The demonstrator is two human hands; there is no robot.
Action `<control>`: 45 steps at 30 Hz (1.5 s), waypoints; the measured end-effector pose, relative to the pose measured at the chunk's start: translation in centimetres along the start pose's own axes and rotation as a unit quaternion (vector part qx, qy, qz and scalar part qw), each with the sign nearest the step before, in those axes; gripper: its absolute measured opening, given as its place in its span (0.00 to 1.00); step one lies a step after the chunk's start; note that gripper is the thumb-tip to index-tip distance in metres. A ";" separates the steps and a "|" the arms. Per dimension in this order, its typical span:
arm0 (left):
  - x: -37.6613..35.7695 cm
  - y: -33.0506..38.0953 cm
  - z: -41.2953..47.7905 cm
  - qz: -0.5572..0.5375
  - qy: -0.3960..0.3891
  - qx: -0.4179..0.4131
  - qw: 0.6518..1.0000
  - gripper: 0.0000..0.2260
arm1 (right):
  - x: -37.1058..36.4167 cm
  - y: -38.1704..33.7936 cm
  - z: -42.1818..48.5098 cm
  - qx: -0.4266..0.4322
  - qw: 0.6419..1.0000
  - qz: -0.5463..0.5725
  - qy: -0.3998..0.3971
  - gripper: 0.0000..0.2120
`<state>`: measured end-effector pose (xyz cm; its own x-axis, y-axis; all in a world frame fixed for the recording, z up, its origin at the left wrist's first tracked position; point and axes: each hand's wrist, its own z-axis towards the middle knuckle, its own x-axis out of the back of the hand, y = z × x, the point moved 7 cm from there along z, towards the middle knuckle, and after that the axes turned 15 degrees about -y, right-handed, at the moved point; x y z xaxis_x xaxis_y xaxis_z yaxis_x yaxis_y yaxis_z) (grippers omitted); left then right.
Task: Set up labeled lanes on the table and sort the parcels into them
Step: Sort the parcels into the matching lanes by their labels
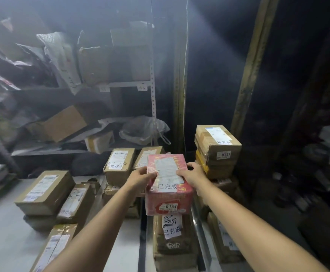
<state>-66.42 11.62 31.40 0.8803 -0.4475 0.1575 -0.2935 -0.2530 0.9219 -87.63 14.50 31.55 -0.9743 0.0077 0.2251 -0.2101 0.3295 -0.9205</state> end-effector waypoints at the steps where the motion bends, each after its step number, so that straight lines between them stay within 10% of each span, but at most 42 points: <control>1: -0.3 -0.4 -0.1 -0.002 -0.006 0.005 1.000 0.15 | -0.1 0.5 -0.3 -0.003 1.000 0.005 0.003 0.28; 45: -1.4 -6.3 2.9 -0.012 -0.045 0.056 0.997 0.28 | -0.3 5.5 0.1 -0.076 0.996 -0.006 -0.043 0.35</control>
<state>-66.86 11.33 24.32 0.8521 -0.5138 0.0996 -0.3175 -0.3560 0.8789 -88.54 16.25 26.42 -0.9765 -0.0756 0.2018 -0.2135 0.4679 -0.8576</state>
